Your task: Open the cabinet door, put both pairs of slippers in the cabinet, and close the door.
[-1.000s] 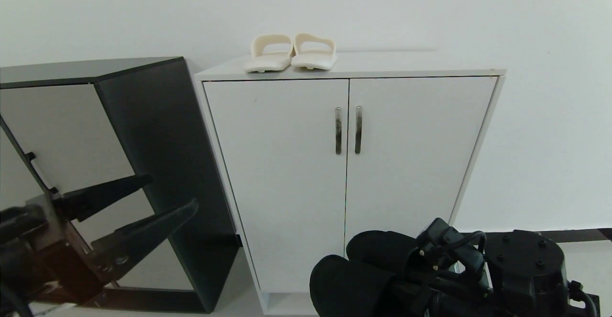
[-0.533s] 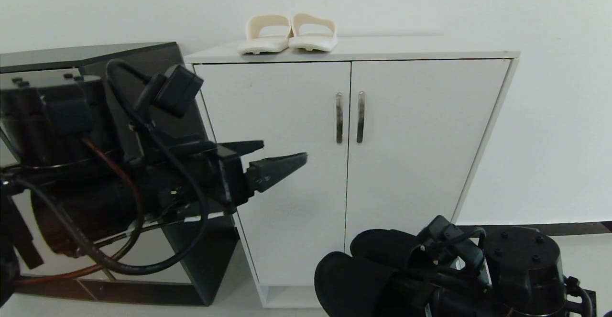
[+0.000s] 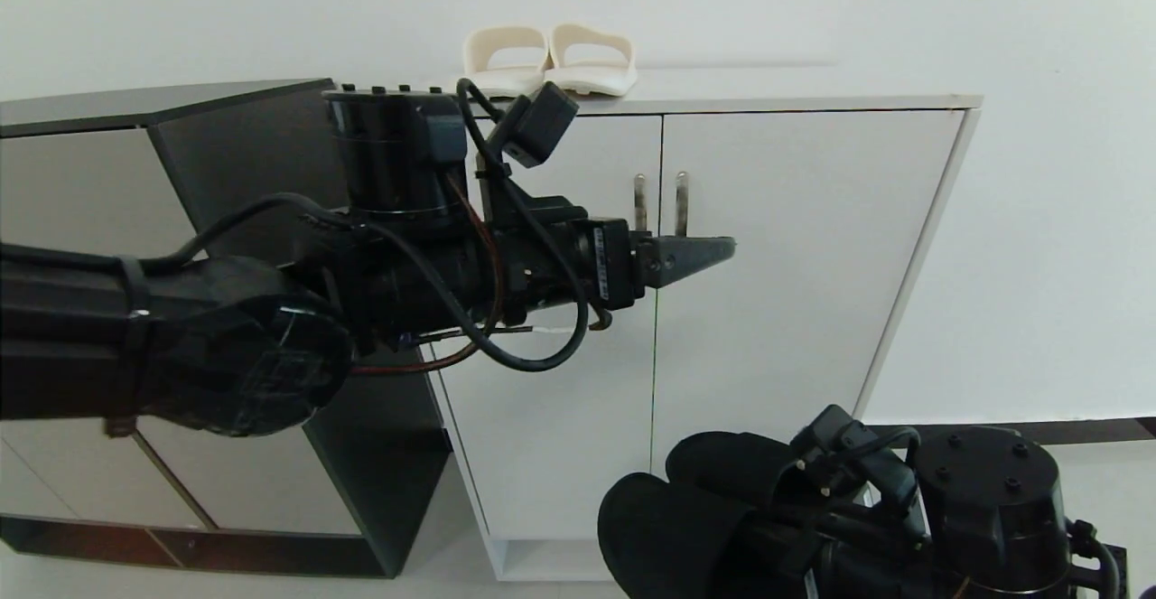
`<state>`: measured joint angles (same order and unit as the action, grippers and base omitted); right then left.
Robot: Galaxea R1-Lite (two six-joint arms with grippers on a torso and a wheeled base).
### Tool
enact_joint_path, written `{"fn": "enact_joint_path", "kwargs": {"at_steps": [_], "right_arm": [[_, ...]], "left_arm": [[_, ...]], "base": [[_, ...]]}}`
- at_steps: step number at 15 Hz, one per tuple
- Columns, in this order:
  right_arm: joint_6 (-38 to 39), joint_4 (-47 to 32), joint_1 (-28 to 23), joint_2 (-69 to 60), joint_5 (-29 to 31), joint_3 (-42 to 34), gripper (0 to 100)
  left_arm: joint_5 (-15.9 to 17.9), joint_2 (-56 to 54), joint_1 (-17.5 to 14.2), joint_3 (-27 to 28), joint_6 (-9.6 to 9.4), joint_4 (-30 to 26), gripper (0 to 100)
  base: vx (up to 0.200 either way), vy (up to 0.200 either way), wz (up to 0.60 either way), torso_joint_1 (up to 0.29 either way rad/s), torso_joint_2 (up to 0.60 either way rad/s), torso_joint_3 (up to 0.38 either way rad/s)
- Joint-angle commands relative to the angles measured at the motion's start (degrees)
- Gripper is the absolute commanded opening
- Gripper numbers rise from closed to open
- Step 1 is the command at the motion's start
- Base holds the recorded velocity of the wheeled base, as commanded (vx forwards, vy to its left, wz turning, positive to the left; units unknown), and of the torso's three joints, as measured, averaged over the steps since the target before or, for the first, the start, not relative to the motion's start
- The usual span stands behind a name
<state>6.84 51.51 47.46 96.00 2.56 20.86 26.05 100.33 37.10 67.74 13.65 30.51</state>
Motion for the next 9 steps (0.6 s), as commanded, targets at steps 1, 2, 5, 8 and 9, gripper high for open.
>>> {"fn": "enact_joint_path", "kwargs": {"at_steps": [1,2,5,8,9], "right_arm": [[0.10,0.00,-0.08,-0.20,-0.01,-0.12,0],[0.10,0.00,-0.26,-0.11,-0.01,-0.12,0],[0.10,0.00,-0.52,0.06,-0.10,-0.38,0],[0.19,0.00,-0.61,0.33,-0.10,-0.91,0],[0.28,0.00,-0.88,0.50,-0.19,-0.91,0]], "left_arm": [[4.80,5.76,-0.71,6.61,2.87,-1.25,100],[6.20,8.04,-2.38,8.99,2.87,-1.25,100],[6.20,12.79,-3.43,12.85,2.52,-1.07,100],[4.89,15.86,-4.40,15.93,1.90,-0.72,100],[3.04,16.74,-4.40,16.54,1.38,-0.37,100]], "base": [[0.000,0.000,0.00,0.000,0.00,0.000],[0.000,0.000,0.00,0.000,0.00,0.000],[0.000,0.000,0.00,0.000,0.00,0.000],[0.000,0.000,0.00,0.000,0.00,0.000],[0.000,0.000,0.00,0.000,0.00,0.000]]}}
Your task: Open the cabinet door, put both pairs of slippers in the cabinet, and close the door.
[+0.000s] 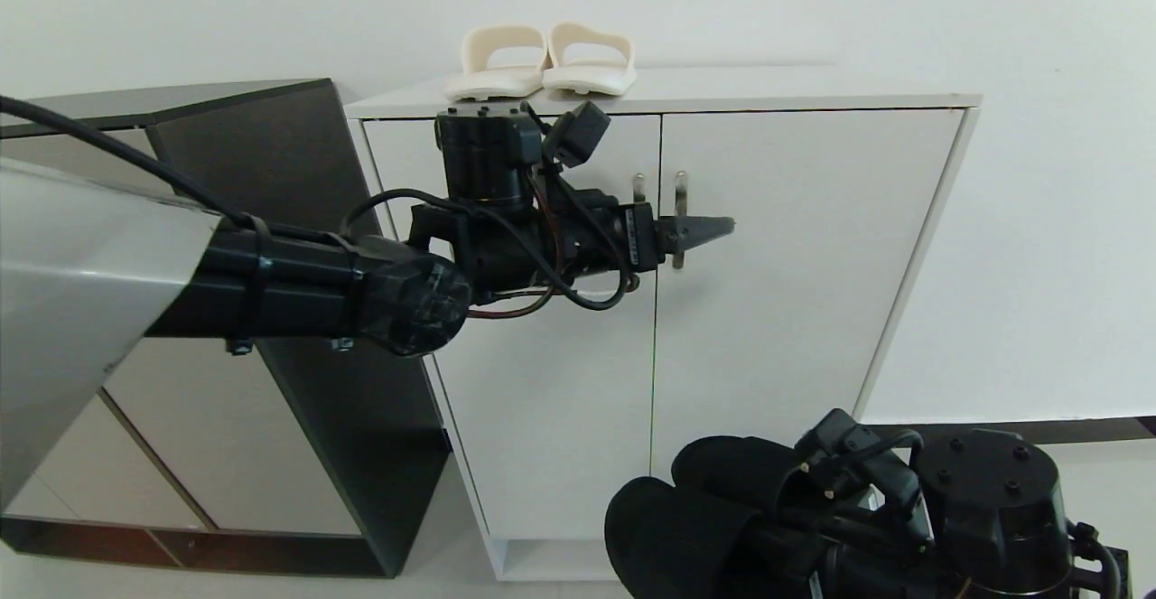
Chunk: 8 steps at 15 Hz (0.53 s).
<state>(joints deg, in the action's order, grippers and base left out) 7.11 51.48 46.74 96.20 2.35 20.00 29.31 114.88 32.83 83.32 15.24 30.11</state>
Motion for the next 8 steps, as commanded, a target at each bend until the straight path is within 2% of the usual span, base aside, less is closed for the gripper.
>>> {"fn": "enact_joint_path", "kwargs": {"at_steps": [1,8], "right_arm": [[0.01,-0.06,-0.24,0.31,0.02,-0.05,0],[0.01,0.02,-0.24,0.13,0.11,-0.14,0]], "left_arm": [[-1.80,3.07,-0.22,1.67,-0.38,1.44,100],[-2.41,3.42,0.57,3.34,-0.38,2.32,100]], "base": [[0.000,0.000,0.00,0.000,0.00,0.000],[0.000,0.000,0.00,0.000,0.00,0.000]]}}
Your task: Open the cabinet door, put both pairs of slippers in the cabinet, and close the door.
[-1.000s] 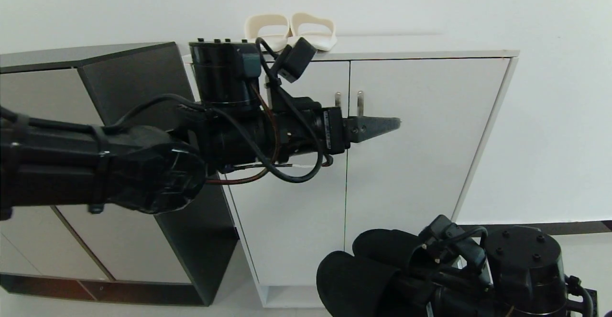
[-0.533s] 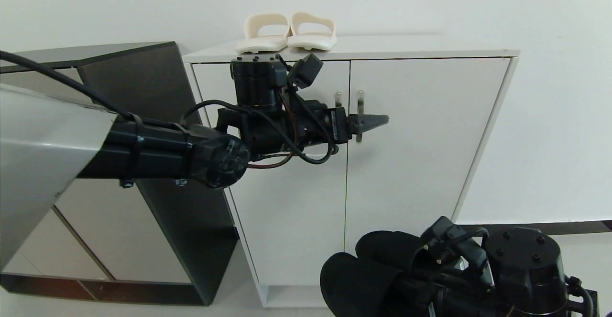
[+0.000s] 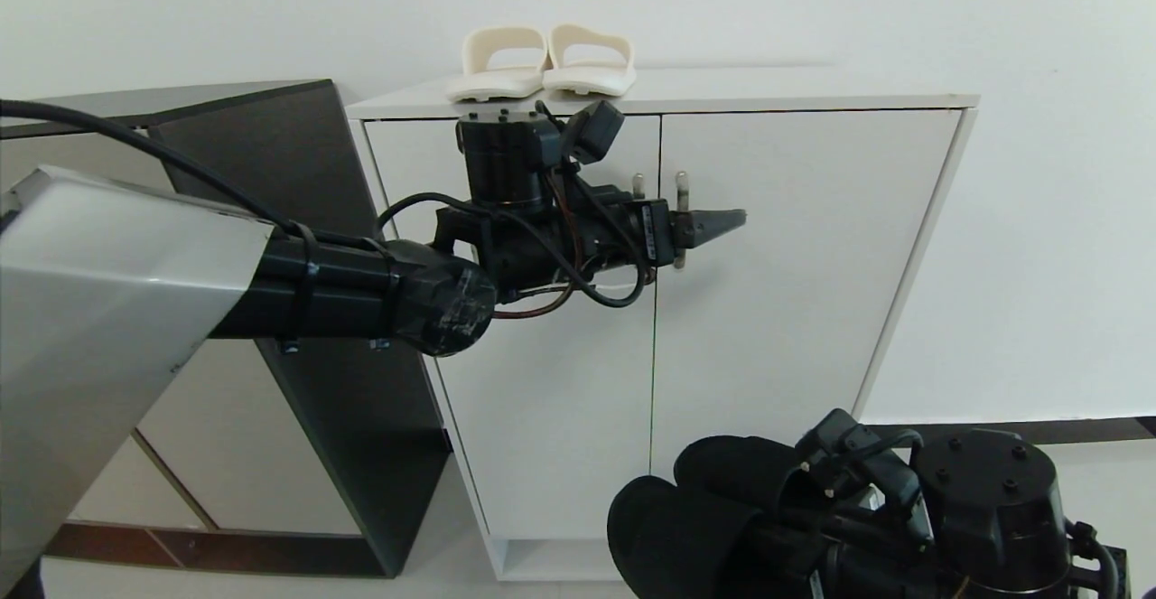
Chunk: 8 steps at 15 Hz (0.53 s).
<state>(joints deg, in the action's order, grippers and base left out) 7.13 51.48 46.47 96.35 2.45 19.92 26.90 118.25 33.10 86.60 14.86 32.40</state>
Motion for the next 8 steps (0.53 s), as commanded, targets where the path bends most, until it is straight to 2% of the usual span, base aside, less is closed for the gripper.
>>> {"fn": "enact_joint_path", "kwargs": {"at_steps": [1,2,3,5,7,8], "right_arm": [[-0.01,0.02,0.02,-0.03,0.01,-0.14,0],[-0.01,0.02,0.02,-0.29,-0.08,-0.41,0],[-0.10,0.02,0.02,-0.38,-0.08,-0.50,0],[-0.01,0.02,0.02,-0.29,-0.52,-0.67,0],[-0.28,0.02,0.20,-1.34,-1.75,-2.25,0],[-0.36,0.02,0.11,-2.49,-5.00,-3.22,0]], "left_arm": [[-0.01,0.14,0.65,0.15,-0.01,0.03,100],[-0.01,0.32,0.74,0.32,-0.01,0.03,100],[-0.01,0.58,0.92,0.32,-0.01,0.03,0],[0.25,0.40,0.92,-0.12,-0.01,0.12,0],[0.25,-1.97,1.97,-5.04,-0.18,1.44,0],[0.34,-3.38,2.15,-7.85,-0.36,3.02,0]], "base": [[0.000,0.000,0.00,0.000,0.00,0.000],[0.000,0.000,0.00,0.000,0.00,0.000],[0.000,0.000,0.00,0.000,0.00,0.000],[0.000,0.000,0.00,0.000,0.00,0.000],[0.000,0.000,0.00,0.000,0.00,0.000],[0.000,0.000,0.00,0.000,0.00,0.000]]}}
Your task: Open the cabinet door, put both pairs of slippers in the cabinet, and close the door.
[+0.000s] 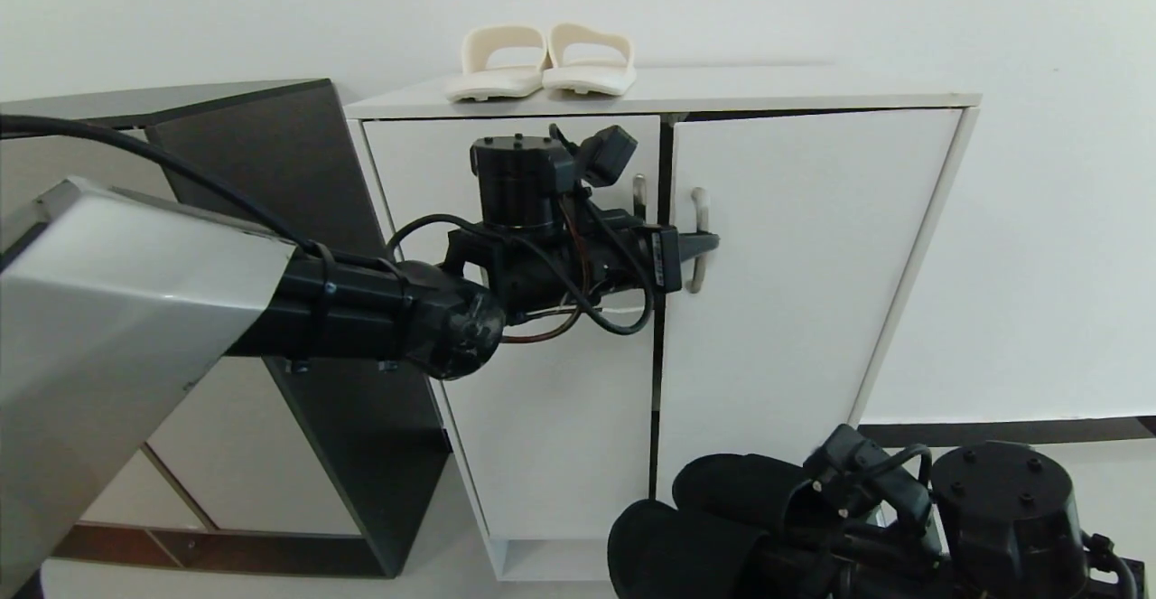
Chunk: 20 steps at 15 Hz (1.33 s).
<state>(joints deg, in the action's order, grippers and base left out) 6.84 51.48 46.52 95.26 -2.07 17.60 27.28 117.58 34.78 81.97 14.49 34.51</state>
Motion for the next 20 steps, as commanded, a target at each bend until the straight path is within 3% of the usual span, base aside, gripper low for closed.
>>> {"fn": "enact_joint_path", "kwargs": {"at_steps": [1,6,7,10,12,16,20], "right_arm": [[-0.16,0.02,0.06,-2.01,-2.94,-1.52,0],[-0.69,0.02,0.15,-2.62,-4.26,-2.22,0],[-0.69,0.02,0.15,-2.71,-4.78,-2.40,0],[-0.69,0.02,0.33,-2.62,-4.78,-2.57,0],[-1.04,0.02,0.41,-2.53,-4.87,-2.57,0],[-1.13,0.02,0.68,-2.62,-4.87,-2.57,0],[-1.13,-0.06,1.12,-2.53,-4.78,-2.75,0]], "left_arm": [[0.05,-3.94,0.64,-5.33,0.18,2.84,0],[-0.04,-11.14,2.57,-16.67,0.27,7.76,0],[-0.21,-14.83,3.54,-21.06,0.18,8.64,0],[-0.48,-18.61,3.10,-24.40,-0.08,8.99,0],[-0.48,-17.73,0.46,-24.05,0.01,11.63,0],[-2.06,-14.31,-1.03,-21.24,0.36,12.60,0],[-3.82,-6.48,-2.00,-12.71,1.77,11.98,0]], "base": [[0.000,0.000,0.00,0.000,0.00,0.000],[0.000,0.000,0.00,0.000,0.00,0.000],[0.000,0.000,0.00,0.000,0.00,0.000],[0.000,0.000,0.00,0.000,0.00,0.000],[0.000,0.000,0.00,0.000,0.00,0.000],[0.000,0.000,0.00,0.000,0.00,0.000],[0.000,0.000,0.00,0.000,0.00,0.000]]}}
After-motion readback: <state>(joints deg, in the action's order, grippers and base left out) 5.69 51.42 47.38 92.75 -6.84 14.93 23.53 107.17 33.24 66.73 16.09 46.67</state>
